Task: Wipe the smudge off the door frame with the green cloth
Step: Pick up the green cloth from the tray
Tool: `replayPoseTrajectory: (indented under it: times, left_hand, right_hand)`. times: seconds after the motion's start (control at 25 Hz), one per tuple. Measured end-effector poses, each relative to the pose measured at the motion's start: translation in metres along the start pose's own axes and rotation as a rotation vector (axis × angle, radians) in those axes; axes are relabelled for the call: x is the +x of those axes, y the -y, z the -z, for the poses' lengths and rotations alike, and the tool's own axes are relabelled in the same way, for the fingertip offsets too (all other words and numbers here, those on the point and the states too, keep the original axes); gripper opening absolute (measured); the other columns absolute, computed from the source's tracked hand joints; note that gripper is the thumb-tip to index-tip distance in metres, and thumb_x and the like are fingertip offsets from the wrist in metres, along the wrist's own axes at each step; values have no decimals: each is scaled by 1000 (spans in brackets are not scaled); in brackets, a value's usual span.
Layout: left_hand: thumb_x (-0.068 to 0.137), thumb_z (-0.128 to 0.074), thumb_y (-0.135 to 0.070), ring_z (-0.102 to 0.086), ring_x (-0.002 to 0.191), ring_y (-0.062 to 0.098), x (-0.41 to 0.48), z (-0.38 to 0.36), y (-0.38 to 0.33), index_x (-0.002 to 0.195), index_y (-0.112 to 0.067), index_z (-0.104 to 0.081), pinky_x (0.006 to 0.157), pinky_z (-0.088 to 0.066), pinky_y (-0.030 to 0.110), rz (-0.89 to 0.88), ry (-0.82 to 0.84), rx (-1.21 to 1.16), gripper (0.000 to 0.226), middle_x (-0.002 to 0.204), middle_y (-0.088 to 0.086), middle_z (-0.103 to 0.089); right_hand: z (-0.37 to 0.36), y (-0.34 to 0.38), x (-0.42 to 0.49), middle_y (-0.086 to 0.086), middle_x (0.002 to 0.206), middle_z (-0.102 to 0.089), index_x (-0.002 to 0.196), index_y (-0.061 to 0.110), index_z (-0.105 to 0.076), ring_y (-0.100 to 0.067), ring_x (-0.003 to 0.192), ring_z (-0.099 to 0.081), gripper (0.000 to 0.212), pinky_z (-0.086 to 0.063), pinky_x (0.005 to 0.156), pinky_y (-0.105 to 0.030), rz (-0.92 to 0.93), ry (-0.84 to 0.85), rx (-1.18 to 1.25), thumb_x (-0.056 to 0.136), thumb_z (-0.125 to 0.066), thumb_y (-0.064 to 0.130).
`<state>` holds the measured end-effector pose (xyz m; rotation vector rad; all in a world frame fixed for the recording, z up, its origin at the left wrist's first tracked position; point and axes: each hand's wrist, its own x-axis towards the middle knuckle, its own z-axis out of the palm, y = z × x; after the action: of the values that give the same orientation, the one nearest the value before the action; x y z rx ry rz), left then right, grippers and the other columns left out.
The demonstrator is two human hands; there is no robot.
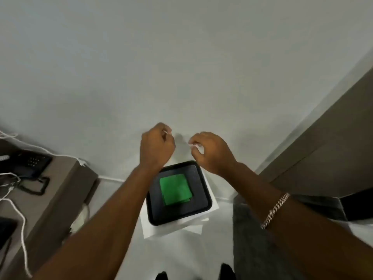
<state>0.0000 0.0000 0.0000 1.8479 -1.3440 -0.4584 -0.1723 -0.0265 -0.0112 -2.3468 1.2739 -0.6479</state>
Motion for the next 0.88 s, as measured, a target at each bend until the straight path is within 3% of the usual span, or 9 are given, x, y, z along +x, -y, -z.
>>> replayPoseTrajectory:
  times: [0.12,0.2,0.32,0.48,0.56,0.64,0.72,0.8,0.88]
  left_hand:
    - [83,-58,-13,-67,86,27,-44,-52,83,110,-12,-62,73,-43,25,347,148,16,28,87,7,-70]
    - [82,-61,-15,-63,97,31,-72,-79,122,113,-9,-57,77,-41,27,522,242,22,32,103,11,-67]
    - [83,-66,-24,-59,91,30,-78,-96,142,109,-6,-51,76,-45,34,586,180,62,36,107,16,-65]
    - [77,-76,-24,-62,104,33,-73,-110,146,119,-4,-49,86,-53,40,695,178,-33,53,115,16,-63]
    - [73,-78,-15,-62,98,30,-67,-108,143,123,-4,-48,76,-55,38,888,195,-206,58,115,15,-62]
    - [70,-75,-2,-61,81,24,-63,-101,134,117,-3,-53,50,-52,27,1044,200,-484,52,102,13,-65]
    - [67,-72,4,-62,72,22,-64,-89,120,107,-3,-57,33,-45,19,1085,219,-582,44,88,11,-64]
    - [65,-72,4,-66,71,24,-63,-77,98,97,-4,-61,35,-48,21,1061,267,-636,34,85,11,-68]
    - [64,-71,6,-72,75,27,-56,-66,73,93,-4,-68,46,-57,30,982,330,-677,31,87,13,-73]
  right_hand:
    - [-74,-37,-30,-6,101,-69,102,13,-69,-25,97,-60,16,-54,83,-45,-49,164,15,90,-59,15]
    - [-109,-49,-51,-8,113,-67,109,13,-69,-26,108,-59,22,-53,90,-44,-124,278,6,91,-59,17]
    - [-141,-50,-54,-11,117,-64,107,10,-69,-29,109,-60,20,-52,91,-40,-170,242,-5,90,-60,16]
    - [-163,-49,-55,-14,118,-60,99,7,-70,-31,105,-62,15,-51,92,-37,-244,208,62,86,-63,9]
    - [-168,-52,-55,-13,120,-59,98,8,-70,-30,104,-62,17,-51,93,-35,-273,179,94,84,-63,4]
    - [-169,-54,-55,-12,120,-58,98,8,-70,-30,105,-62,20,-50,92,-32,-288,179,118,83,-61,-1]
    - [-159,-51,-54,-12,118,-58,99,7,-69,-29,106,-61,22,-48,91,-28,-291,178,158,82,-60,-4]
    - [-135,-45,-58,-12,119,-58,103,6,-68,-29,108,-60,24,-47,91,-27,-271,150,164,82,-60,-3]
    - [-105,-38,-63,-13,125,-58,113,6,-65,-33,113,-57,32,-50,95,-40,-199,67,123,82,-62,0]
